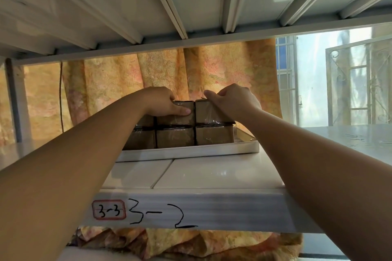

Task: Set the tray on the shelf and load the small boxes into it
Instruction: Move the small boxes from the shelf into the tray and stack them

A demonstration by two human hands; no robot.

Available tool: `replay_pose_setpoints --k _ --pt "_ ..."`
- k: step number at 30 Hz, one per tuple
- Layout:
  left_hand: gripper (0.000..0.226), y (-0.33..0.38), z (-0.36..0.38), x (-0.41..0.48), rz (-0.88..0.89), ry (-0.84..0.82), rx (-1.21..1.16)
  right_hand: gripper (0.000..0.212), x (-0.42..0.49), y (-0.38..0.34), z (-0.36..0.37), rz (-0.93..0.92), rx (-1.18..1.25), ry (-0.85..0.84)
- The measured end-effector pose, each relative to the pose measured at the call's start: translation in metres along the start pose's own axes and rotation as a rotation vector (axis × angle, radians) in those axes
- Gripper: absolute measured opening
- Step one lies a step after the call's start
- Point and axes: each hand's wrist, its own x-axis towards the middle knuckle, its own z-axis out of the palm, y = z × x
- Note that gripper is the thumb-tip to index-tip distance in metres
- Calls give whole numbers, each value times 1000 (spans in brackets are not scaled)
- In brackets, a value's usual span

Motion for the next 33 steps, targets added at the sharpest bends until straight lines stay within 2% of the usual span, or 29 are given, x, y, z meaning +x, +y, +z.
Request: replay_pose_setpoints --k 8,14,18,23,29,33 --pt "71 1 7 -4 22 59 -24 60 2 5 -2 -34 91 -17" --pt "73 0 10 -9 37 104 -27 59 2 3 -2 -36 90 -44" --pt "71 -2 19 -10 106 218 -41 56 3 2 0 -8 64 -46" --pt "53 5 34 -13 172 420 8 56 4 1 1 30 47 -43" --pt "50 8 40 -15 247 551 -24 56 11 2 -2 63 -3 -93" --pt "45 14 44 -20 329 545 46 48 15 -2 -5 81 -58 -126"
